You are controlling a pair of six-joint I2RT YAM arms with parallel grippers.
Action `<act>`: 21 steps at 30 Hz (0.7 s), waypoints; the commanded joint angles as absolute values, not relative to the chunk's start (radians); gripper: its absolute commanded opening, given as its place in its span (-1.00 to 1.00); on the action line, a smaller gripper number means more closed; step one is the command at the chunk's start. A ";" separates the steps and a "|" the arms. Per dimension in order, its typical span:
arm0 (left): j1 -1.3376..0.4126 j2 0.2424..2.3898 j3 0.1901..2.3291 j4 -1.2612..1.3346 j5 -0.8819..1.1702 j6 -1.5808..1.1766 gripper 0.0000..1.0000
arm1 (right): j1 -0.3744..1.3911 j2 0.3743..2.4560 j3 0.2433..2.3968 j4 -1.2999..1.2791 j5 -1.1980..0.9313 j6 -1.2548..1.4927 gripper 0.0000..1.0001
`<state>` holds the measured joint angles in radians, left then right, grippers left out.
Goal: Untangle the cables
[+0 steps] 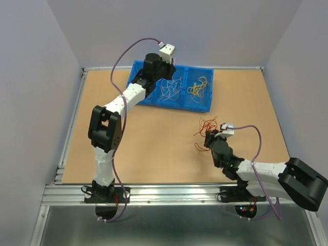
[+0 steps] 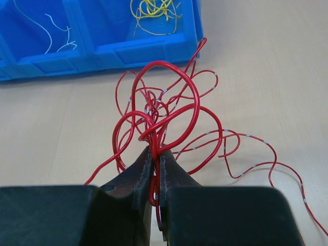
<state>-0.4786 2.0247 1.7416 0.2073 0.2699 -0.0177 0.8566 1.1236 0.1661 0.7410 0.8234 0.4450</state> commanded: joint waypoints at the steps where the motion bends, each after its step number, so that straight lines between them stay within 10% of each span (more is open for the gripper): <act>1: -0.518 1.866 1.776 0.253 0.125 0.084 -1.00 | 0.850 1.095 0.138 0.779 0.850 0.443 -0.99; 21: -0.594 1.778 1.753 0.287 -0.068 0.230 -1.00 | 0.850 1.051 0.120 0.776 0.828 0.433 -0.99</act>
<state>-0.5945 1.7691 1.7081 0.2741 -0.0574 0.2131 0.8566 1.0641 0.1467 0.7403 0.8165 0.4374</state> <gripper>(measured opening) 0.033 0.094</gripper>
